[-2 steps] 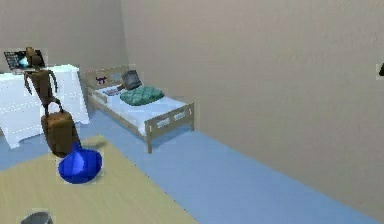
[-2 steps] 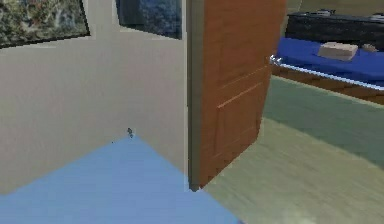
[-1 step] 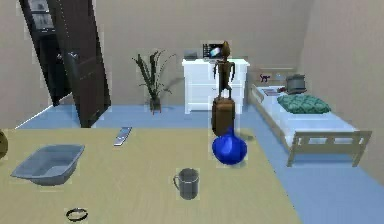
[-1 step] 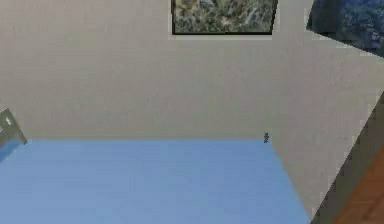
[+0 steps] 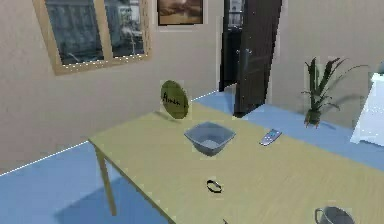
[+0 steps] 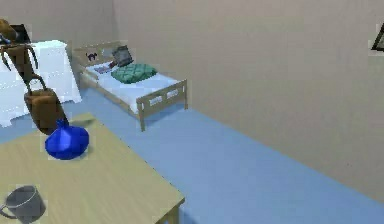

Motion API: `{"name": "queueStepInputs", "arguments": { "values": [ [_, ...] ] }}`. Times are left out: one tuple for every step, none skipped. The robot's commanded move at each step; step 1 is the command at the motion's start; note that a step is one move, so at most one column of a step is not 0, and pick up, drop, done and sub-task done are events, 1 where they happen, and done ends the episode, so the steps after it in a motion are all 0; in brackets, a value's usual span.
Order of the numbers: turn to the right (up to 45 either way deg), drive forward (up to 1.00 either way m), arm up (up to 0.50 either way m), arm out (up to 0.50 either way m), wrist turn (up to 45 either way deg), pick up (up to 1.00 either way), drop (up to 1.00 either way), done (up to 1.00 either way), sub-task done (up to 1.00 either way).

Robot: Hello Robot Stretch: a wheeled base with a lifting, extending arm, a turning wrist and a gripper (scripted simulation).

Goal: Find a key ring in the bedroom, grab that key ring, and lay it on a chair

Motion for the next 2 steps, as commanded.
{"name": "queueStepInputs", "arguments": {
  "values": [
    [-45.0,0.00,0.00,0.00,0.0,0.00,0.00,0.00,0.00],
    [-21.0,0.00,0.00,0.00,0.0,0.00,0.00,0.00,0.00]
  ]
}}
